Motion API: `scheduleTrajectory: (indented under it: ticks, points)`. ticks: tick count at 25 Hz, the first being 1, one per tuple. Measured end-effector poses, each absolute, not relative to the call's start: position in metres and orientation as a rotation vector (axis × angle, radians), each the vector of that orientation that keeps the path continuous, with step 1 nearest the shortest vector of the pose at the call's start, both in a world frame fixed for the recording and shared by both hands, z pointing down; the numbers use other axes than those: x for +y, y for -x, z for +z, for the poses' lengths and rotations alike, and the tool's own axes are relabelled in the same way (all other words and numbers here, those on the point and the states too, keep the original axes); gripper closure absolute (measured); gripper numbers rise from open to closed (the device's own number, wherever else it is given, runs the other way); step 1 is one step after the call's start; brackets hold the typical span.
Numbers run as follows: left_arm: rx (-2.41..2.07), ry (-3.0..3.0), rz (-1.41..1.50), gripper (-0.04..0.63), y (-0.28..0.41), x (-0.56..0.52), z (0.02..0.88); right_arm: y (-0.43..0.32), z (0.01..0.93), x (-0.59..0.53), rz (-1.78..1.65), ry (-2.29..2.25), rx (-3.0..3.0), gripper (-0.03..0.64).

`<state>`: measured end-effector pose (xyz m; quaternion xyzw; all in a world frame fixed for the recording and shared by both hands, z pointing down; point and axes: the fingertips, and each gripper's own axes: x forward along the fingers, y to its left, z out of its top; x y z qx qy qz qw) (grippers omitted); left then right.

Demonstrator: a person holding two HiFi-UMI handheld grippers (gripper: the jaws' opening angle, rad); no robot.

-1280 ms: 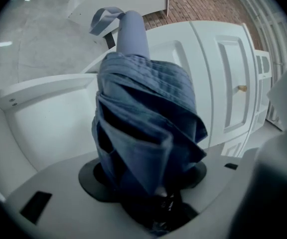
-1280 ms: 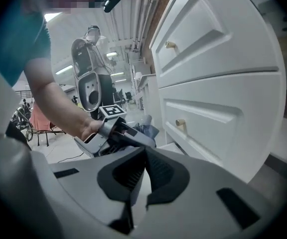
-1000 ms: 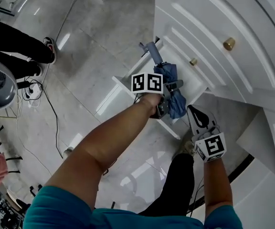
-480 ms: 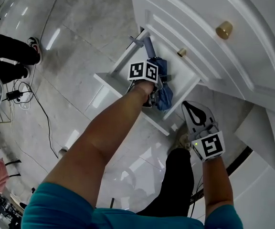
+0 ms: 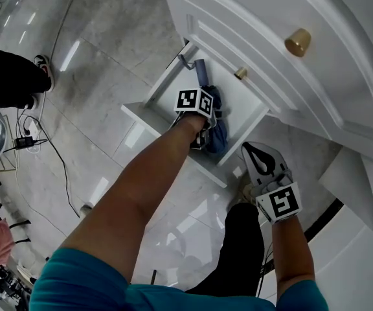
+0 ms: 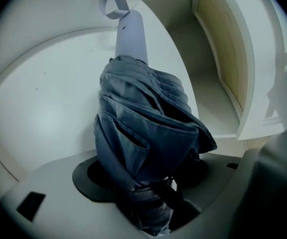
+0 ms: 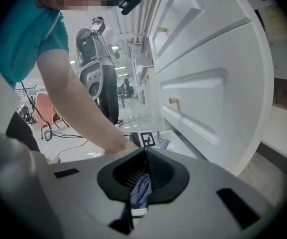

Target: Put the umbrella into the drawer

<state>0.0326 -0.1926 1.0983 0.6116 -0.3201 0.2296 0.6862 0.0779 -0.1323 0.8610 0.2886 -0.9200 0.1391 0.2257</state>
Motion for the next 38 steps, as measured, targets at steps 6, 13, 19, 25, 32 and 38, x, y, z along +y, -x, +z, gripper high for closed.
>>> scheduleTrajectory:
  ticks: [6,13,19,25,32,38]
  points:
    - [-0.745,-1.354,0.494,0.271,-0.030,-0.194,1.096,-0.072,0.864,-0.130,0.407,-0.786,-2.545,0.594]
    - [-0.792,-1.360,0.465,0.270,-0.022,-0.201,1.077,-0.068,0.861,-0.130,0.403,-0.801,-2.542,0.594]
    - [-0.775,-1.405,0.378,0.272,-0.018,-0.211,1.032,-0.058,0.841,-0.127,0.409,-0.830,-2.555,0.594]
    - [-0.713,-1.447,0.302,0.272,-0.016,-0.192,0.964,-0.052,0.809,-0.120,0.483,-0.874,-2.524,0.594]
    - [-0.728,-1.530,0.256,0.273,0.015,-0.182,0.870,-0.057,0.752,-0.127,0.664,-1.043,-2.493,0.594]
    - [-0.813,-1.707,0.315,0.360,0.066,-0.164,0.764,-0.057,0.667,-0.110,0.676,-1.098,-2.471,0.594]
